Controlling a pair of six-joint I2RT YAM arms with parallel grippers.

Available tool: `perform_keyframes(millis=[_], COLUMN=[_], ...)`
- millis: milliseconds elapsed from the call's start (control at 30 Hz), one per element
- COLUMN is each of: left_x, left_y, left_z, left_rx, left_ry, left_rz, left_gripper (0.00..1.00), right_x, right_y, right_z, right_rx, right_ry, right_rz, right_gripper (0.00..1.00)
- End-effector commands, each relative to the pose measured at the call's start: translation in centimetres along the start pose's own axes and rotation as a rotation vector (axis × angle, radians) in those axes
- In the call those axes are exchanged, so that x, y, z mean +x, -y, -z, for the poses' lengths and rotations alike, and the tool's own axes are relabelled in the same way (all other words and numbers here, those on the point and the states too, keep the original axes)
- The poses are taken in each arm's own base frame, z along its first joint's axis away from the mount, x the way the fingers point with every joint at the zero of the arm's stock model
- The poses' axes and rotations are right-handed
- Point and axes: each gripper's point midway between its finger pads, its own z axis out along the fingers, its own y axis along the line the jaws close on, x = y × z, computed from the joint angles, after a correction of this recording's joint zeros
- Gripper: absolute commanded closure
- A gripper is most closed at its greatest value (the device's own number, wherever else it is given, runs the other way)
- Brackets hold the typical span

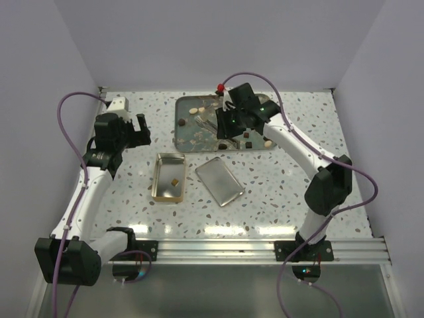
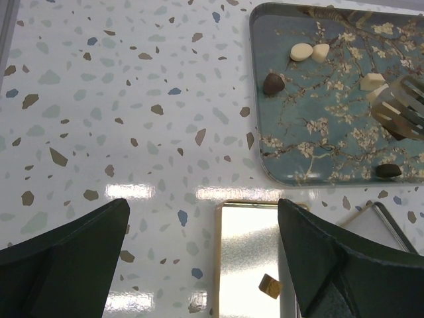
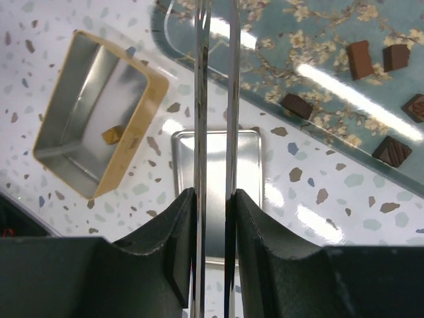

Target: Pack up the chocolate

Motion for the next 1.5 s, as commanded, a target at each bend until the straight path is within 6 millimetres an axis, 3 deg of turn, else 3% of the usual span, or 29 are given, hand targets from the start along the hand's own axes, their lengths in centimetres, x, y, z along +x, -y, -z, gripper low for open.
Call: perform_keyframes(millis=[0, 133, 267, 433, 567, 967, 1233, 1400, 1467], left_x=[-2.2, -2.3, -2.1, -1.9, -2.0, -1.9, -2.1, -1.9, -1.9], left_y=[0.0, 0.1, 0.1, 0.1, 0.1, 0.1, 0.2, 0.5, 0.6], left_z=[0.3, 0.3, 0.3, 0.4, 0.6, 1.1, 1.1, 1.2, 1.2], left_rx=[-0.003, 0.0, 0.001, 0.004, 0.006, 0.007, 0.008, 0.029, 0.032], left_ry=[0.046, 0.046, 0.041, 0.039, 0.043, 0.043, 0.049, 0.044, 0.043], left_rz=[0.003, 0.007, 0.009, 0.009, 0.007, -0.002, -0.001, -0.001, 0.0], left_gripper=[0.0, 0.0, 0.0, 0.0, 0.0, 0.0, 0.0, 0.0, 0.0], right_x=[-0.5, 2.2, 4.3, 6.6, 7.2, 6.1, 5.1, 3.5, 1.9], right_y=[-5.1, -10.8, -14.3, -15.9, -16.4, -17.0, -15.8, -12.1, -9.3], right_z=[3.8, 4.9, 5.7, 5.6, 5.4, 5.4, 5.5, 4.7, 4.6], right_rx=[-0.117, -0.208, -0.271, -0.293, -0.295, -0.298, -0.225, -0.139, -0.103], right_ry=[0.039, -0.002, -0.03, -0.069, -0.078, -0.041, 0.0, 0.031, 0.066], right_rz=[0.086, 0.161, 0.183, 0.193, 0.201, 0.186, 0.179, 0.123, 0.07], right_gripper=[0.78, 0.78, 0.78, 0.77, 0.72, 0.59, 0.6, 0.6, 0.6])
